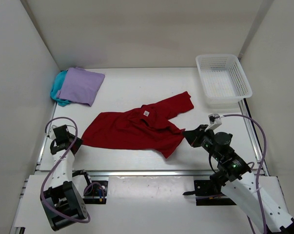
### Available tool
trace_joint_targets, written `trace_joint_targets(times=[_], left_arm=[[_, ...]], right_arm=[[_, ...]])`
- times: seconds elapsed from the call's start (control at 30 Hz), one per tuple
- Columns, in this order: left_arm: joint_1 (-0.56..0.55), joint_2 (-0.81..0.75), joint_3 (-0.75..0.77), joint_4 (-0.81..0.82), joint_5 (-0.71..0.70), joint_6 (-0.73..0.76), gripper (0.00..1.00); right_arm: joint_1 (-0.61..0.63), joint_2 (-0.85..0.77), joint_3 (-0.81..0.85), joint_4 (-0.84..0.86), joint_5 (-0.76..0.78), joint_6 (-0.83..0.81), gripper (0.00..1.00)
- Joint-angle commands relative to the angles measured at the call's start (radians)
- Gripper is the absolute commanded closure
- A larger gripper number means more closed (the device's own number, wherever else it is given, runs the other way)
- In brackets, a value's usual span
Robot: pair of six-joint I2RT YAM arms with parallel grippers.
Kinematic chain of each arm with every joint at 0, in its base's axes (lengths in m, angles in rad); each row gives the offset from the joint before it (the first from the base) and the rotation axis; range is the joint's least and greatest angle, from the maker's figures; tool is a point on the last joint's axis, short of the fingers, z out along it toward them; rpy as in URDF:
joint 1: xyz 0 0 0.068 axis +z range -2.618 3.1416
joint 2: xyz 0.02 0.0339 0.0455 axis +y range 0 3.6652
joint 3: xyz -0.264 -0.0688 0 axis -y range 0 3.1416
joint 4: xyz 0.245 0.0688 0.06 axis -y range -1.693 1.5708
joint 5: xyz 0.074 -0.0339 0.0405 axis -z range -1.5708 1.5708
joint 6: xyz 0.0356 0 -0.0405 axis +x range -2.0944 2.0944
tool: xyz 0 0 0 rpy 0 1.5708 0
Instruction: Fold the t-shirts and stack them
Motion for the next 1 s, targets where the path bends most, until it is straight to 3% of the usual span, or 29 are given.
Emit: trace_joint_targets(times=[0.0,0.3,0.5,0.7,0.73,0.83,0.97], left_arm=[[0.026,0.007,-0.016,0.034,0.006,-0.008,0.57],[-0.069,0.138,-0.045,0.157,0.045,-0.066,0.71],[-0.049,0.142,-0.077,0.205,0.039,-0.081,0.7],[-0.054,0.121,-0.084,0.222,0.004,-0.086,0.99],[-0.061,0.11,-0.073,0.217,-0.01,-0.075,1.0],[-0.109,0.09,-0.01,0.173,-0.04,-0.055,1.0],[-0.255,0.069,0.116,0.101,-0.092,-0.009,1.0]], right_arm=[[0.004,-0.007,-0.01,0.083,-0.015,0.0,1.0],[0.0,-0.016,-0.021,0.106,-0.021,0.008,1.0],[-0.005,-0.029,-0.035,0.12,-0.033,0.008,1.0],[0.015,-0.032,-0.033,0.11,0.002,0.008,1.0],[0.023,-0.027,-0.027,0.106,0.006,0.0,1.0],[0.012,-0.009,-0.018,0.099,0.005,0.001,1.0],[0.0,0.022,0.007,0.074,0.019,0.003,1.0]])
